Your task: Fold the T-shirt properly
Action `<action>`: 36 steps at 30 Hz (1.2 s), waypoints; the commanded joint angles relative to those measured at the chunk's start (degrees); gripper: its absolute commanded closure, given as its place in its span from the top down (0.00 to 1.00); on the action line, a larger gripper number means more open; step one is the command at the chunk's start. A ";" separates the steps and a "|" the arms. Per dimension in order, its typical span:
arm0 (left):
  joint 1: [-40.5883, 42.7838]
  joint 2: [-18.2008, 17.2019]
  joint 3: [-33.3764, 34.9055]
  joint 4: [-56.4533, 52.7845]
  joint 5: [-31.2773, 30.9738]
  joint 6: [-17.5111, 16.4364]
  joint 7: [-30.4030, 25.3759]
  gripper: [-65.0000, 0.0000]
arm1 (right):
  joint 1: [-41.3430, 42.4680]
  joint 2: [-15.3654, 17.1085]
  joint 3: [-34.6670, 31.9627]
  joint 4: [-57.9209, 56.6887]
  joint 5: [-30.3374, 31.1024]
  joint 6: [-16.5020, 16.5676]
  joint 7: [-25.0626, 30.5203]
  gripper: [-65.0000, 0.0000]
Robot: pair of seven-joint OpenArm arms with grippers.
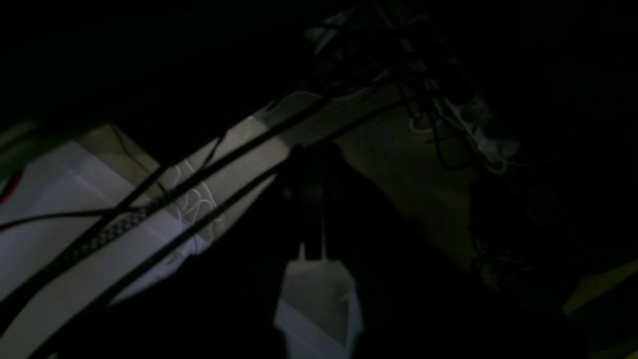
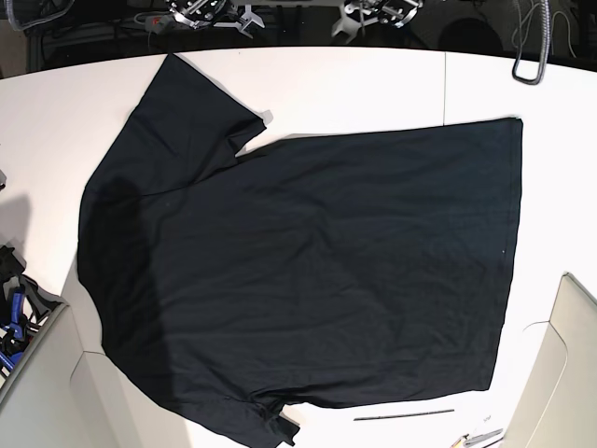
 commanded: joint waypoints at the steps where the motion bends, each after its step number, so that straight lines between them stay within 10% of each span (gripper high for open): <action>1: 0.50 -0.48 -0.04 0.22 -1.11 -1.88 -0.42 0.02 | -0.20 0.24 -0.09 0.46 0.24 0.76 0.31 0.00; 8: 4.61 -4.87 -0.07 0.76 -8.76 -12.28 -0.15 0.02 | -2.38 1.66 -0.09 1.97 3.82 0.76 -3.52 0.00; 36: 37.75 -10.91 -24.87 44.06 -13.99 -12.31 6.51 0.02 | -40.52 27.10 -0.09 60.35 13.94 5.31 -5.97 0.00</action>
